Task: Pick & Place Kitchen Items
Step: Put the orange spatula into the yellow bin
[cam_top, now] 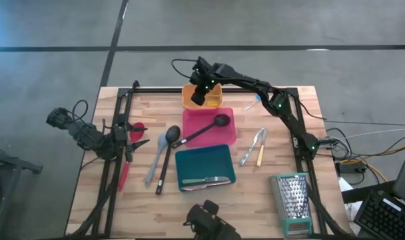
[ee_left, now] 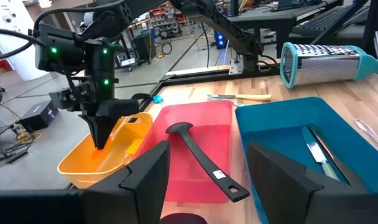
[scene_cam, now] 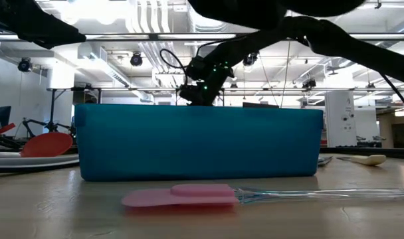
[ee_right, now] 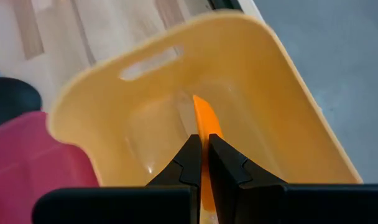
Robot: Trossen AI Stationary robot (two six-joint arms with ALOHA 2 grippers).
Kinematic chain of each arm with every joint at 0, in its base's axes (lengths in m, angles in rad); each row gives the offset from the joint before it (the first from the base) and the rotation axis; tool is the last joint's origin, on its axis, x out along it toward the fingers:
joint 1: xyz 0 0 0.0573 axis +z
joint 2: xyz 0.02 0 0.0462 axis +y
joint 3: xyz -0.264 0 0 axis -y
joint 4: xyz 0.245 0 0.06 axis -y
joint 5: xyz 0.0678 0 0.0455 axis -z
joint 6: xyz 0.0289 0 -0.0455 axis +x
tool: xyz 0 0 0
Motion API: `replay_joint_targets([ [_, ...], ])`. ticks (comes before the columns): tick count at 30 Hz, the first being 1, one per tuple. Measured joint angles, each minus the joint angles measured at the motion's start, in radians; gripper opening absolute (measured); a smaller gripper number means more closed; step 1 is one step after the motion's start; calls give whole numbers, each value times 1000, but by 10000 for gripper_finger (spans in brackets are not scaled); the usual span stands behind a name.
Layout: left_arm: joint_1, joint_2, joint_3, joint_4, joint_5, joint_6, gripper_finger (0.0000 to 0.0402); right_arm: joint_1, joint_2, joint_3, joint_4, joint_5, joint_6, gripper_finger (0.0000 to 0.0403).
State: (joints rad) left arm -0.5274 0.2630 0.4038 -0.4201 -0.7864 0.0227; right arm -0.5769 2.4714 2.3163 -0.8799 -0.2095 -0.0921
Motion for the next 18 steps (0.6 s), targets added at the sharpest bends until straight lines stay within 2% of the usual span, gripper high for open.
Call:
replay_joint_targets([
  [8, 0, 0, 0, 0, 0, 0, 218, -2, 0, -13, -21, -54, 14, 14],
  [18, 0, 0, 0, 0, 0, 0, 218, 4, 0, 10, -17, -54, 32, 88],
])
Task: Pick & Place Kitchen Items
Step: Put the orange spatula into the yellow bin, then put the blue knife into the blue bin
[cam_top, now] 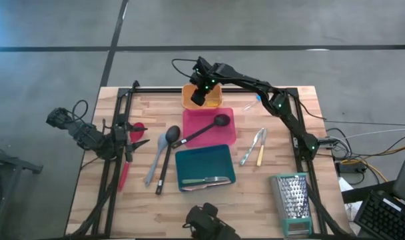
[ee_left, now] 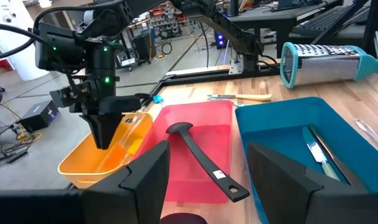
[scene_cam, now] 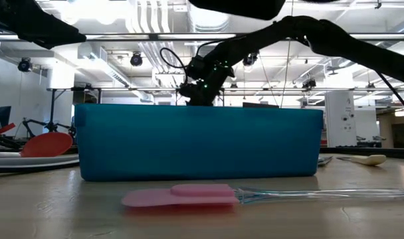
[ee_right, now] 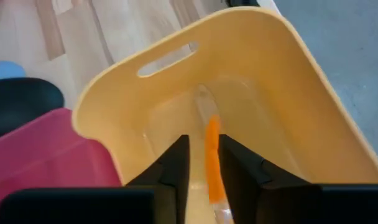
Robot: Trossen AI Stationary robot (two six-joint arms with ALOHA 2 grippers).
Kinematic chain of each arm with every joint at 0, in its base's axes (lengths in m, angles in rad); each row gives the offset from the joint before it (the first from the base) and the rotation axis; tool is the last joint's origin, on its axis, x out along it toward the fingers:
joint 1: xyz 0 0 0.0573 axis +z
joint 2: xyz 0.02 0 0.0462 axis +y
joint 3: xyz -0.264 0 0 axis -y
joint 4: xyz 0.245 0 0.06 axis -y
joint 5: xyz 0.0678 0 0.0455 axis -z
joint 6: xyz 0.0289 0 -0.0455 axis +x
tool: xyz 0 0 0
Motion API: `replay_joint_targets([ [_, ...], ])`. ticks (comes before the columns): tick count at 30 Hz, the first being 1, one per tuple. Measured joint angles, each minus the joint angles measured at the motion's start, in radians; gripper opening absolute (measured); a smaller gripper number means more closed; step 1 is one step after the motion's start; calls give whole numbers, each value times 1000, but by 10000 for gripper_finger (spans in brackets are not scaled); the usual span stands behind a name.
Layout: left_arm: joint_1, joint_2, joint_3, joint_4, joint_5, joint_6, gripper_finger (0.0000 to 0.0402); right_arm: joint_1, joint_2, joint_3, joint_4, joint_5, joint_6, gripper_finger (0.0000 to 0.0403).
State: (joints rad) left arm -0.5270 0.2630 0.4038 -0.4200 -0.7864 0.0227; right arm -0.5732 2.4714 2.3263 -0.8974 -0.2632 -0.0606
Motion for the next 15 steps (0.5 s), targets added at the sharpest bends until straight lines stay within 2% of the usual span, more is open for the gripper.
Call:
replay_joint_targets([
  [10, 0, 0, 0, 0, 0, 0, 218, 3, -19, 10, -46, 1, -26, 194],
  [15, 0, 0, 0, 0, 0, 0, 218, 13, -114, 9, -114, -2, -83, 210],
])
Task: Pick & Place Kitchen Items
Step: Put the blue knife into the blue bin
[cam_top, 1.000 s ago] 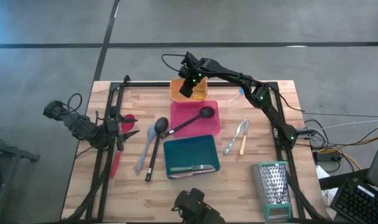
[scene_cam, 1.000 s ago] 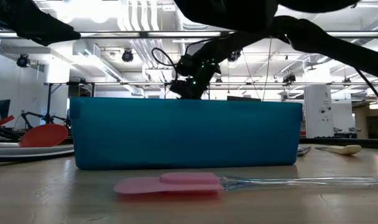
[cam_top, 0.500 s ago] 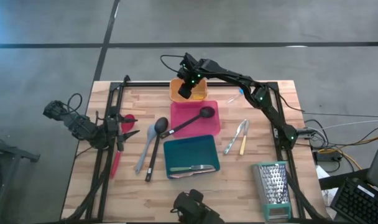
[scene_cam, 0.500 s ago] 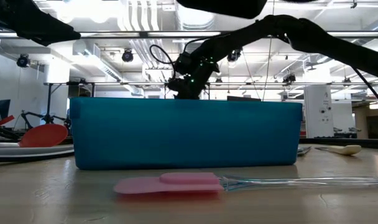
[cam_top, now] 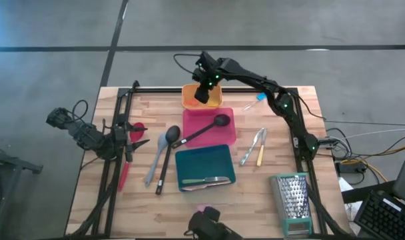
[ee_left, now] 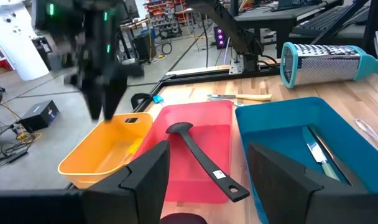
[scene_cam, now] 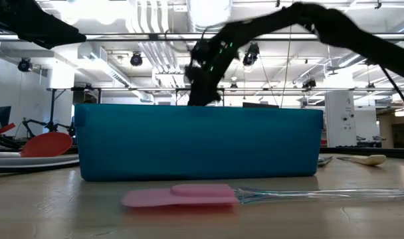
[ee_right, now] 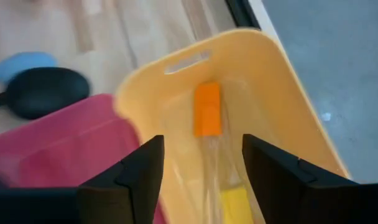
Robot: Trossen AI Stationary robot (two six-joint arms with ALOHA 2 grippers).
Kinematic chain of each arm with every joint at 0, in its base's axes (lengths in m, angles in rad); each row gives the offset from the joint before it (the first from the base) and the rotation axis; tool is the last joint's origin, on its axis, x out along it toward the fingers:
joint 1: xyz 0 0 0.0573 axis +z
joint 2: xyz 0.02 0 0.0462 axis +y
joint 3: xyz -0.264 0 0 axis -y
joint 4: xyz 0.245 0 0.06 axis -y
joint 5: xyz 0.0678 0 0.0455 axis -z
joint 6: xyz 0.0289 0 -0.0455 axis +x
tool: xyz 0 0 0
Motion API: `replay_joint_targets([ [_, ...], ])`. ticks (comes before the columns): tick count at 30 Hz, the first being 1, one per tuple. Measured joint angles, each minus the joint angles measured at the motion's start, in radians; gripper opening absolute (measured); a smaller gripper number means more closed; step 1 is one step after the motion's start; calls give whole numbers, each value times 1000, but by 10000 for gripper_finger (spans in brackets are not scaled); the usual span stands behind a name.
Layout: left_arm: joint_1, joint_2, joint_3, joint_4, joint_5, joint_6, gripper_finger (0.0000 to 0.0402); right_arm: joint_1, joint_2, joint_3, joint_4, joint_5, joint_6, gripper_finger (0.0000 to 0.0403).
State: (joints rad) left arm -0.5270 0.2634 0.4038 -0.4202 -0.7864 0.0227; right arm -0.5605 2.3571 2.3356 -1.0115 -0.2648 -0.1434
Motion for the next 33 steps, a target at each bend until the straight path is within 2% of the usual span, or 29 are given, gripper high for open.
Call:
replay_joint_targets([
  [7, 0, 0, 0, 0, 0, 0, 218, 61, -194, 0, -175, -4, 0, 164],
  [14, 0, 0, 0, 0, 0, 0, 218, 202, -406, -73, -136, 31, 107, 87],
  [22, 0, 0, 0, 0, 0, 0, 218, 407, -652, -305, -82, 242, 117, 13],
  [27, 0, 0, 0, 0, 0, 0, 218, 472, -846, -508, 4, 266, 133, 12],
  [33, 0, 0, 0, 0, 0, 0, 218, 467, -1094, -767, 107, 267, 133, 9],
])
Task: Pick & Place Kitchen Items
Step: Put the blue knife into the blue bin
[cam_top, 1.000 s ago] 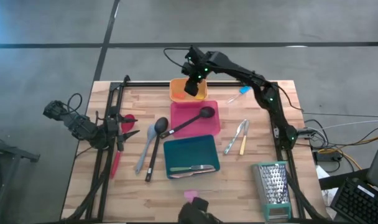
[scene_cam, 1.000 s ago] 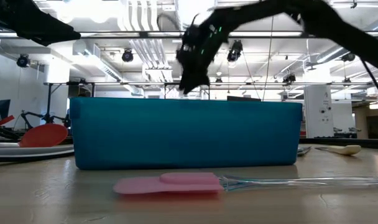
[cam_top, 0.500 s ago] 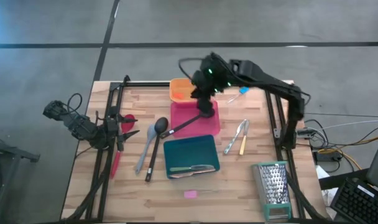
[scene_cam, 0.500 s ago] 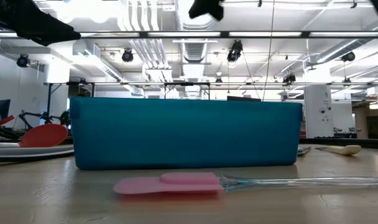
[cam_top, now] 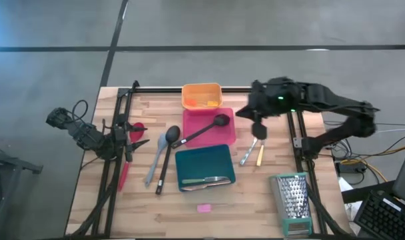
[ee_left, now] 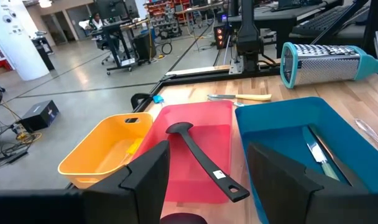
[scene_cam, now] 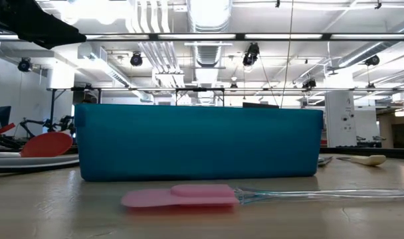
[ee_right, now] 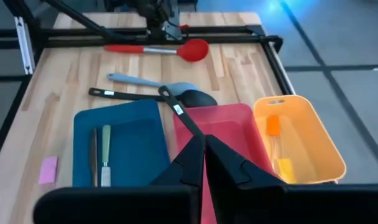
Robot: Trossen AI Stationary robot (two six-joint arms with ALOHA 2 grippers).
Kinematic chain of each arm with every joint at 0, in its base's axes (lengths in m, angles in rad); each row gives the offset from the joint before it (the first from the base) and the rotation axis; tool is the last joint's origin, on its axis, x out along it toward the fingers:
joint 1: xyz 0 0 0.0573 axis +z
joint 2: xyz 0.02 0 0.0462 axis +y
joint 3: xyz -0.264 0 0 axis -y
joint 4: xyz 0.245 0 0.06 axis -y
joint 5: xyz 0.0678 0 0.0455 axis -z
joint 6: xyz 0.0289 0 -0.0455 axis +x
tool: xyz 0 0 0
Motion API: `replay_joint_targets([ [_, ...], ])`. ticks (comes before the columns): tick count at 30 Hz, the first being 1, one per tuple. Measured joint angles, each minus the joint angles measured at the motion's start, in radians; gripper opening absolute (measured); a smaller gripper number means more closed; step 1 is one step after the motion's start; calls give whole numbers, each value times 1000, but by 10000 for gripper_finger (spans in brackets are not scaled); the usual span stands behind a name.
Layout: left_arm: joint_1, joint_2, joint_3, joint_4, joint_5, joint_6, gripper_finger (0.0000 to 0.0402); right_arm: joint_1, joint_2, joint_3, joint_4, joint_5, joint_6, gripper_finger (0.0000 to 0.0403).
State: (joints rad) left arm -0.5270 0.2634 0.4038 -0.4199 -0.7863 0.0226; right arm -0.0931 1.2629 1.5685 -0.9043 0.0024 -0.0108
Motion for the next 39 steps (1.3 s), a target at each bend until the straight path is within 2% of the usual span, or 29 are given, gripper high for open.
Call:
replay_joint_targets([
  [7, 0, 0, 0, 0, 0, 0, 218, -9, -188, -267, 65, -24, 30, 8],
  [10, 0, 0, 0, 0, 0, 0, 218, 22, -223, -353, 37, -73, 20, 8],
  [18, 0, 0, 0, 0, 0, 0, 218, 142, -254, -516, -19, -79, -78, 8],
  [24, 0, 0, 0, 0, 0, 0, 218, 225, -224, -638, -20, -36, -128, 8],
  [29, 0, 0, 0, 0, 0, 0, 218, 241, -164, -705, -24, -20, -163, 8],
  [35, 0, 0, 0, 0, 0, 0, 218, 242, -76, -695, -2, 9, -148, 9],
  [39, 0, 0, 0, 0, 0, 0, 218, 241, -22, -661, 26, 12, -156, 33],
])
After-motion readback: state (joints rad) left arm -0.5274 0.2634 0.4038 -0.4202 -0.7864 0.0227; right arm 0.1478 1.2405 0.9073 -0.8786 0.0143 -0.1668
